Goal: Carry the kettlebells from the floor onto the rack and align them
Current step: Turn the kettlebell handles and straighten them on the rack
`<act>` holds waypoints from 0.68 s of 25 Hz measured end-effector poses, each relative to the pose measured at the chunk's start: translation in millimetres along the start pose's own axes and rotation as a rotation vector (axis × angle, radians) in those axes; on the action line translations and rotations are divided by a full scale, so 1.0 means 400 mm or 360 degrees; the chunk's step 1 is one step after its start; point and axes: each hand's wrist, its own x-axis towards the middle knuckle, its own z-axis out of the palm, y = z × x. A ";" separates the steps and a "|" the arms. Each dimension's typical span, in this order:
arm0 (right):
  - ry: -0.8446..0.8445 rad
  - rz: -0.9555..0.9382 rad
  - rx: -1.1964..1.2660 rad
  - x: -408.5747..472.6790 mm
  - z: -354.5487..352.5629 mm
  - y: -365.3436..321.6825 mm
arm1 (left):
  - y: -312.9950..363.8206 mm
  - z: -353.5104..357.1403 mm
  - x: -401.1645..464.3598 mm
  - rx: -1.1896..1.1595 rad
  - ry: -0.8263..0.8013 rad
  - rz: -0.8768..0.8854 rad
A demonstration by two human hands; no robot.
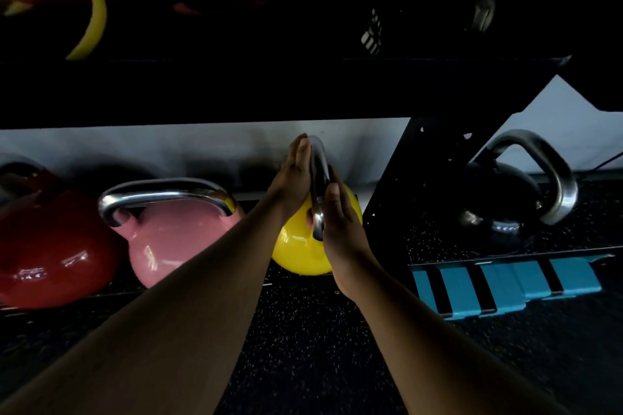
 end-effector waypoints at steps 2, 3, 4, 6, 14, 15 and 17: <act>-0.0001 -0.0007 -0.0102 -0.001 -0.006 -0.002 | -0.005 0.001 0.002 -0.0081 0.0005 -0.0006; -0.0012 0.0012 -0.0119 -0.005 -0.010 -0.008 | -0.008 0.002 0.004 -0.0109 0.0016 -0.0011; -0.0033 0.0015 -0.0134 -0.001 -0.016 -0.009 | -0.009 0.004 0.009 -0.0144 0.0019 -0.0025; -0.0069 0.0049 -0.0184 -0.001 -0.018 -0.020 | -0.005 0.002 0.010 -0.0175 -0.0003 -0.0041; -0.0089 0.0107 -0.0415 -0.003 -0.020 -0.046 | 0.043 -0.024 -0.001 0.0254 -0.0011 -0.0169; -0.0116 0.0113 -0.0514 0.001 -0.023 -0.059 | 0.057 -0.035 -0.009 0.0316 -0.0045 -0.0175; -0.0274 0.0087 -0.0936 0.014 -0.035 -0.094 | 0.068 -0.075 -0.030 0.0575 -0.0133 -0.0157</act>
